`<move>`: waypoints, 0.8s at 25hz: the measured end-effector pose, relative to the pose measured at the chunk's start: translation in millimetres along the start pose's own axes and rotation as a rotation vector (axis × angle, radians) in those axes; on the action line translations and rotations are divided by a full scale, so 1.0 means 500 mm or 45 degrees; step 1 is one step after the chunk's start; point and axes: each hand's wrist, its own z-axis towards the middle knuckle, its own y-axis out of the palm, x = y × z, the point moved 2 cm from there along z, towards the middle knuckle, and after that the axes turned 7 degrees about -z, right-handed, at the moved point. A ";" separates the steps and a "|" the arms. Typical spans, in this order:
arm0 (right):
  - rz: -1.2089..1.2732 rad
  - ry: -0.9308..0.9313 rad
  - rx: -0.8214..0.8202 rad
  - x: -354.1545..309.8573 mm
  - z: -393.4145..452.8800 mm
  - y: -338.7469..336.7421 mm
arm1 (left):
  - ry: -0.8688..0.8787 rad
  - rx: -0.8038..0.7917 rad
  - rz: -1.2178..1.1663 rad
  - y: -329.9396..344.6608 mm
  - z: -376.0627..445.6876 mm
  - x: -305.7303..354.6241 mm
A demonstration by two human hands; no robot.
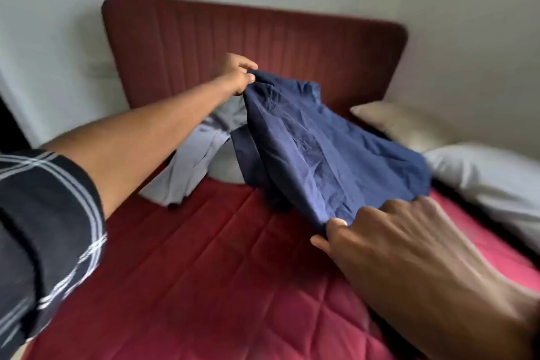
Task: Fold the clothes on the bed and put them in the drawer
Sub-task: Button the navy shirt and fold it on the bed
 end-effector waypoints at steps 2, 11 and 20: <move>0.216 -0.019 -0.104 -0.099 0.023 0.121 | -0.136 0.041 0.146 -0.021 -0.019 -0.192; 0.593 -0.132 -0.157 -0.606 0.118 0.316 | -0.307 -0.105 0.695 -0.225 -0.236 -0.713; 0.653 -0.199 -0.473 -0.891 0.120 0.298 | -0.291 0.007 0.806 -0.430 -0.374 -0.853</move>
